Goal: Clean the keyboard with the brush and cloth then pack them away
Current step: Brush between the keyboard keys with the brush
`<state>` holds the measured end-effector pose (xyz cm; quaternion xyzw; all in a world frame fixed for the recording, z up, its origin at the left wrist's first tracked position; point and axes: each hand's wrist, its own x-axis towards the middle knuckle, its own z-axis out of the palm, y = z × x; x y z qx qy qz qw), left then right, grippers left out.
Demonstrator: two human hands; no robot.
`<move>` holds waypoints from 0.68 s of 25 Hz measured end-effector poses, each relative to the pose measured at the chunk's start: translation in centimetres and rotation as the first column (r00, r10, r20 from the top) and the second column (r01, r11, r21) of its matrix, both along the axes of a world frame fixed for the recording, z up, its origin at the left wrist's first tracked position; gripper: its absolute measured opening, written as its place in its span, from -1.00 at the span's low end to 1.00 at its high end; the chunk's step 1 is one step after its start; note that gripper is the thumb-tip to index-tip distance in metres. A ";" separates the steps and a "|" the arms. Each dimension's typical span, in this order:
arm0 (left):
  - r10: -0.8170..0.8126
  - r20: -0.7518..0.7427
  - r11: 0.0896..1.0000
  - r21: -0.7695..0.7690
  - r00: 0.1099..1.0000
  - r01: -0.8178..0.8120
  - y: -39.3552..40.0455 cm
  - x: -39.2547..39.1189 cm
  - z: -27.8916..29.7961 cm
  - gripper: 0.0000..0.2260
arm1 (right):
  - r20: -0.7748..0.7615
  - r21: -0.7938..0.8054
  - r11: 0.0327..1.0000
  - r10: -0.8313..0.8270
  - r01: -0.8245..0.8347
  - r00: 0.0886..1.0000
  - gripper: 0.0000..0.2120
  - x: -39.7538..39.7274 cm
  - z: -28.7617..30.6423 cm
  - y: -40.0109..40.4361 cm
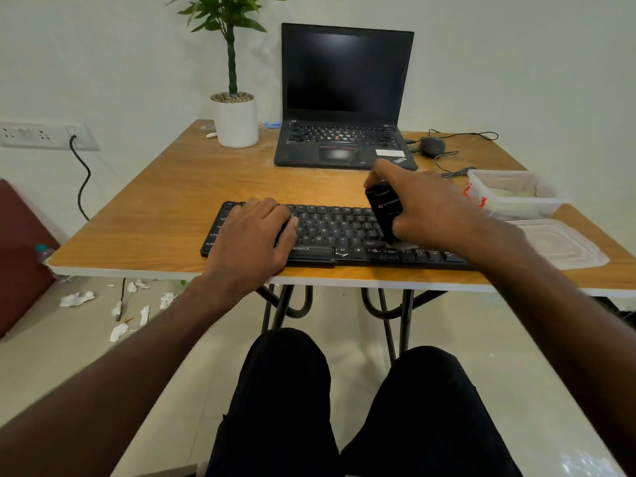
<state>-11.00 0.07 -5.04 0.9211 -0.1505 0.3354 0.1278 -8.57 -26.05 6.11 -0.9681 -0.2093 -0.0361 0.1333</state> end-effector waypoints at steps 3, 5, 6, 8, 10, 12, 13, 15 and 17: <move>-0.008 -0.015 1.000 -0.015 1.000 0.008 0.1 0.1 0.0 -0.80 | 0.000 0.206 0.978 0.032 -0.031 0.999 -0.34 -0.2 -0.1 -0.6; -0.002 -0.024 1.000 -0.018 1.000 0.002 0.1 0.0 -0.1 -0.82 | -0.057 0.370 0.924 0.127 -0.098 0.990 -0.36 -0.5 -0.5 -0.6; -0.001 -0.024 1.000 -0.016 1.000 0.000 0.1 0.0 -0.1 -0.83 | -0.084 0.363 0.925 0.152 -0.112 0.985 -0.36 -0.3 -0.6 -0.8; 0.002 -0.022 1.000 -0.011 1.000 -0.002 0.1 0.0 0.0 -0.83 | -0.123 0.188 0.978 0.117 -0.093 0.985 -0.37 0.3 -0.2 -1.6; 0.007 -0.012 1.000 -0.002 1.000 -0.007 0.1 0.1 0.1 -0.81 | -0.100 0.039 0.999 0.001 0.003 0.995 -0.36 0.8 0.4 -2.6; 0.032 -0.003 0.999 0.013 0.999 -0.032 0.1 0.0 0.1 -0.76 | 0.000 0.085 0.994 -0.063 0.062 0.998 -0.35 0.7 0.2 -3.8; 0.064 -0.002 0.998 0.020 0.998 -0.064 -0.1 -0.1 0.1 -0.73 | 0.054 0.173 0.983 -0.074 0.063 0.996 -0.34 0.4 -0.2 -4.3; 0.153 -0.008 0.988 0.028 0.988 -0.153 -0.9 -0.3 0.4 -0.67 | 0.133 0.376 0.926 -0.091 0.034 0.987 -0.35 -0.4 -1.6 -4.8; 0.180 -0.009 0.983 0.028 0.984 -0.180 -2.1 -0.5 0.6 -0.64 | 0.149 0.473 0.881 -0.052 -0.025 0.987 -0.35 -1.3 -3.1 -5.2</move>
